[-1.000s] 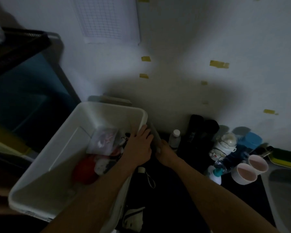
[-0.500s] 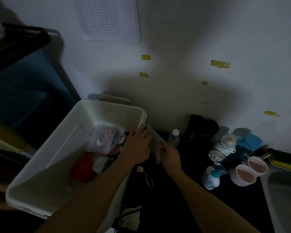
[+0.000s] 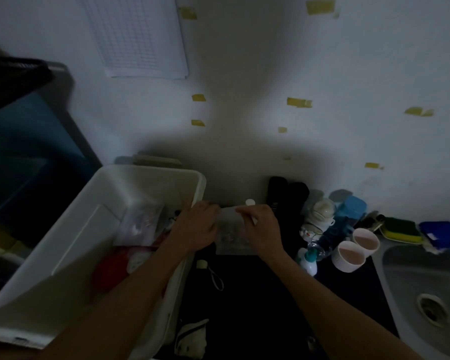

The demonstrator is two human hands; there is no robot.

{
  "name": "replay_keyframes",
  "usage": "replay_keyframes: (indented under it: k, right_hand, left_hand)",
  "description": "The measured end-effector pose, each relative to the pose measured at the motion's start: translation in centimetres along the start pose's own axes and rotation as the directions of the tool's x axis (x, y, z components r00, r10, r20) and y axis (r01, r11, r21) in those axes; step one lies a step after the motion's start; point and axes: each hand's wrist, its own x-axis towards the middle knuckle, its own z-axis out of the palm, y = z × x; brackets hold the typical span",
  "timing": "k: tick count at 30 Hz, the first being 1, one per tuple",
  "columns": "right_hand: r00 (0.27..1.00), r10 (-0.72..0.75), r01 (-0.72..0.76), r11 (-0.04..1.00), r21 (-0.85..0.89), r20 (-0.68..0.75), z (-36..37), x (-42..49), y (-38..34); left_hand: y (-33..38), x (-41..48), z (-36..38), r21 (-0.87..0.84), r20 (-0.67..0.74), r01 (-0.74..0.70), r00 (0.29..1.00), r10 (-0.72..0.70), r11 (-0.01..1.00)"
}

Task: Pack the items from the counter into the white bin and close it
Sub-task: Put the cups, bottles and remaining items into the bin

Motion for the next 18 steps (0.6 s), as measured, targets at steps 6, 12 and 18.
replay_keyframes:
  k: [6,12,18]
  right_hand:
    - [1.0,-0.018,0.017,0.995,0.095,0.011,-1.7,0.6,-1.7]
    - [0.998,-0.056,0.059,0.992,0.11,-0.033,-2.8,1.8,-3.5]
    - [0.995,-0.063,0.078,0.97,0.229,-0.075,-3.2,3.6,-7.2]
  left_hand:
    - [-0.1,0.0,-0.3,-0.195,0.036,0.128,0.992,-0.123,0.972]
    - [0.6,0.1,-2.0,-0.706,0.061,0.256,0.951,-0.303,0.66]
    - [-0.5,-0.7,-4.2,-0.929,0.083,0.237,0.882,-0.464,0.285]
